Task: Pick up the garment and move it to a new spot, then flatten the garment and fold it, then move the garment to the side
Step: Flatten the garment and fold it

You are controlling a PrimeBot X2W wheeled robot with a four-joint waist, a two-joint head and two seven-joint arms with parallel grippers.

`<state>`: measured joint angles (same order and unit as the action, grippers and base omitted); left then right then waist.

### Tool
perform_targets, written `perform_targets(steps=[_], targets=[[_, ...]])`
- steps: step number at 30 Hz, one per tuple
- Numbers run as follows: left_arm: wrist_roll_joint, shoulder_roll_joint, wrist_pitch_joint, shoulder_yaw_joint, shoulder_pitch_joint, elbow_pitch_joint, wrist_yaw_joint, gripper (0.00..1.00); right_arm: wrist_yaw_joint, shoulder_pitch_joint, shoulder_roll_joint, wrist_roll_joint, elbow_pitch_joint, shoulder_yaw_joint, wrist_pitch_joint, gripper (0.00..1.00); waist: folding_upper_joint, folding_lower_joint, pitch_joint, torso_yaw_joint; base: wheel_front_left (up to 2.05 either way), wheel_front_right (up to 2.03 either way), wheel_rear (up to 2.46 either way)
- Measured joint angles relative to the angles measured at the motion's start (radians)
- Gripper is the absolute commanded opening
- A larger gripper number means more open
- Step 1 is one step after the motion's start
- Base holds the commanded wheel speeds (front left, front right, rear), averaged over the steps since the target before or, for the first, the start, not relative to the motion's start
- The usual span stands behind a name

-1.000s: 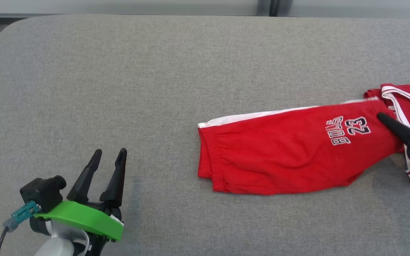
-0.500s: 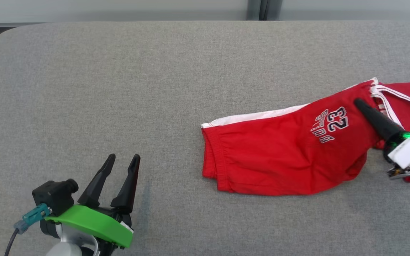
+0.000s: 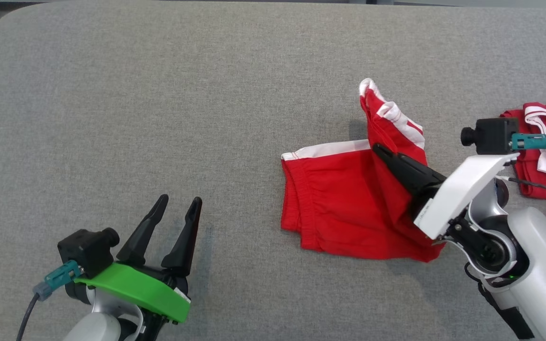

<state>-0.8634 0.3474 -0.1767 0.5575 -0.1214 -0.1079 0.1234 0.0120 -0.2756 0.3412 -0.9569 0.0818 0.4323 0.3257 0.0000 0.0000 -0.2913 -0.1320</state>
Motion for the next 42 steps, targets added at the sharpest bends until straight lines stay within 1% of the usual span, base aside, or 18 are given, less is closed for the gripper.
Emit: perform_targets(steps=[1, 6, 10, 15, 20, 21, 22, 23, 24, 25, 28, 32, 34, 36, 38, 39, 40, 42], targets=[[0.003, -0.004, 0.000, 0.000, -0.005, -0.002, 0.000, 1.00, 0.009, -0.010, -0.006, 0.014, -0.007, 0.011, -0.001, 0.00, 0.0000, 0.0000, -0.003, -0.003, 0.00, 0.00, 0.00], [0.007, -0.009, -0.001, -0.002, -0.021, 0.001, 0.000, 1.00, 0.026, -0.032, -0.056, 0.081, -0.043, 0.110, 0.002, 0.00, 0.0000, 0.0000, -0.016, -0.018, 0.00, 0.00, 0.00], [0.007, -0.009, -0.001, -0.002, -0.022, 0.005, 0.000, 1.00, 0.041, -0.047, -0.082, 0.117, -0.078, 0.143, 0.002, 0.00, 0.0000, 0.0000, -0.021, -0.023, 0.00, 0.00, 0.00], [0.007, -0.009, 0.000, 0.000, -0.023, 0.020, -0.001, 1.00, 0.050, -0.080, -0.114, 0.160, -0.122, 0.180, 0.001, 0.00, 0.0000, 0.0000, -0.019, -0.022, 0.00, 0.00, 0.00], [0.007, -0.009, 0.000, 0.001, -0.024, 0.034, -0.001, 1.00, 0.051, -0.102, -0.153, 0.182, -0.165, 0.222, 0.000, 0.00, 0.0000, 0.0000, -0.011, -0.018, 0.00, 0.00, 0.00], [0.007, -0.009, 0.000, 0.002, -0.024, 0.034, -0.002, 1.00, 0.051, -0.105, -0.159, 0.186, -0.167, 0.229, 0.000, 0.16, 0.0000, 0.0000, -0.009, -0.016, 0.00, 0.00, 0.00], [0.007, -0.009, 0.000, 0.003, -0.025, 0.034, -0.002, 1.00, 0.050, -0.108, -0.165, 0.188, -0.169, 0.233, -0.001, 0.35, 0.0000, 0.0000, -0.008, -0.016, 0.00, 0.00, 0.00], [0.007, -0.009, 0.000, 0.002, -0.025, 0.035, -0.002, 1.00, 0.050, -0.110, -0.171, 0.190, -0.172, 0.236, -0.005, 0.40, 0.0000, 0.0000, -0.008, -0.015, 0.00, 0.00, 0.00], [0.008, -0.008, 0.000, 0.001, -0.025, 0.036, -0.002, 1.00, 0.050, -0.113, -0.178, 0.191, -0.176, 0.242, -0.010, 0.67, 0.0000, 0.0000, -0.007, -0.014, 0.00, 0.00, 0.00], [0.008, -0.007, 0.000, -0.002, -0.025, 0.038, -0.002, 1.00, 0.049, -0.117, -0.185, 0.192, -0.178, 0.248, -0.016, 1.00, 0.0000, 0.0000, -0.006, -0.012, 0.00, 0.00, 0.00], [0.008, -0.002, 0.000, -0.005, -0.025, 0.040, -0.001, 1.00, 0.049, -0.127, -0.215, 0.193, -0.173, 0.237, -0.043, 1.00, 0.0000, 0.0000, -0.002, -0.005, 0.00, 0.00, 0.00], [0.008, -0.001, 0.000, -0.009, -0.025, 0.044, -0.001, 1.00, 0.047, -0.128, -0.221, 0.182, -0.134, 0.201, -0.078, 1.00, 0.0000, 0.0000, 0.003, 0.001, 0.00, 0.00, 0.00], [0.008, 0.005, -0.001, -0.018, -0.024, 0.049, -0.001, 1.00, 0.030, -0.128, -0.221, 0.156, -0.099, 0.190, -0.086, 1.00, 0.0000, 0.0000, 0.007, 0.007, 0.00, 0.00, 0.00], [0.008, 0.012, -0.001, -0.026, -0.024, 0.054, -0.001, 1.00, 0.029, -0.127, -0.218, 0.142, -0.062, 0.162, -0.103, 1.00, 0.0000, 0.0000, 0.013, 0.013, 0.00, 0.00, 0.00], [0.008, 0.013, -0.002, -0.034, -0.022, 0.054, -0.001, 1.00, 0.031, -0.125, -0.180, 0.149, -0.049, 0.136, -0.107, 1.00, 0.0000, 0.0000, 0.019, 0.019, 0.00, 0.00, 0.00], [0.008, 0.013, -0.005, -0.036, -0.021, 0.053, -0.001, 1.00, 0.039, -0.119, -0.153, 0.148, -0.051, 0.112, -0.107, 1.00, 0.0000, 0.0000, 0.021, 0.022, 0.00, 0.00, 0.00], [0.008, 0.013, -0.005, -0.036, -0.021, 0.051, -0.001, 1.00, 0.053, -0.107, -0.121, 0.150, -0.059, 0.081, -0.113, 1.00, 0.0000, 0.0000, 0.023, 0.026, 0.00, 0.00, 0.00], [0.015, 0.013, -0.008, -0.033, -0.022, 0.044, -0.001, 1.00, 0.066, -0.074, -0.044, 0.160, -0.091, 0.032, -0.116, 1.00, 0.0000, 0.0000, 0.026, 0.031, 0.00, 0.00, 0.00]])
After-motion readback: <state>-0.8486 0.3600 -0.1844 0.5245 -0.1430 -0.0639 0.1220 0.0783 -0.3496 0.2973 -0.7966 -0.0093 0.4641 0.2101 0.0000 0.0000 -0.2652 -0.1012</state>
